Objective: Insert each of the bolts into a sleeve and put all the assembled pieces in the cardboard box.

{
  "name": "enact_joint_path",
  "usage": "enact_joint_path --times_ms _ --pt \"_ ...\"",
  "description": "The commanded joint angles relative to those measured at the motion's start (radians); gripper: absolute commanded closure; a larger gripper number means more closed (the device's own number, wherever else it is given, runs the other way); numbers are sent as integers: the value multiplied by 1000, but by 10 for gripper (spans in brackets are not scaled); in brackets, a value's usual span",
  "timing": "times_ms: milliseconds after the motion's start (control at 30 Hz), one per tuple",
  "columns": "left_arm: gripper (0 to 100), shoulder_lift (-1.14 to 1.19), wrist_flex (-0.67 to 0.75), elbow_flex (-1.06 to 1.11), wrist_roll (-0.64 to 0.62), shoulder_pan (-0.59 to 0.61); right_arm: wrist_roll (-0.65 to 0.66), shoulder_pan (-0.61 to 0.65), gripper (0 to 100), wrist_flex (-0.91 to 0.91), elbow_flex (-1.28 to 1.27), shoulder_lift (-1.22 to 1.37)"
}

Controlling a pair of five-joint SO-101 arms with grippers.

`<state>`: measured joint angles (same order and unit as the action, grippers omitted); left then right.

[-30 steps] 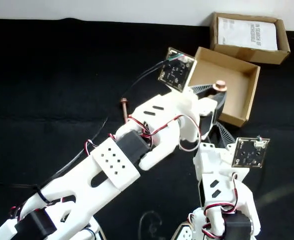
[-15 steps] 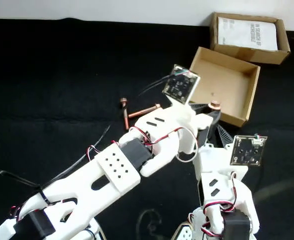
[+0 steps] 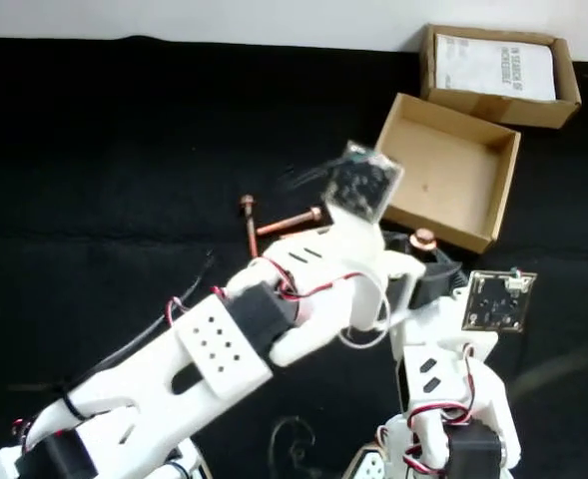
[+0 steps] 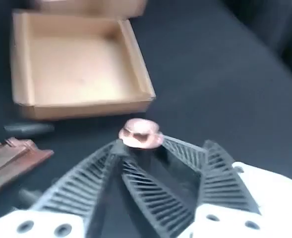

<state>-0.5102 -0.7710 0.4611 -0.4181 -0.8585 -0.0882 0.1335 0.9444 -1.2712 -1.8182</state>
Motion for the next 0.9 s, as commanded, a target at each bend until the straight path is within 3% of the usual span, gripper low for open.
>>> enact_joint_path --times_ms 0,333,600,867 --pt "728 -61 -95 -38 40 -36 -2 1 991 -25 7 -8" --pt "758 -349 -276 -31 43 -15 -3 -1 991 -25 15 -8" --pt "991 -599 -388 -28 43 223 -3 -58 991 -22 128 22" --pt "987 -763 -413 191 41 486 -8 -87 991 -25 466 352"
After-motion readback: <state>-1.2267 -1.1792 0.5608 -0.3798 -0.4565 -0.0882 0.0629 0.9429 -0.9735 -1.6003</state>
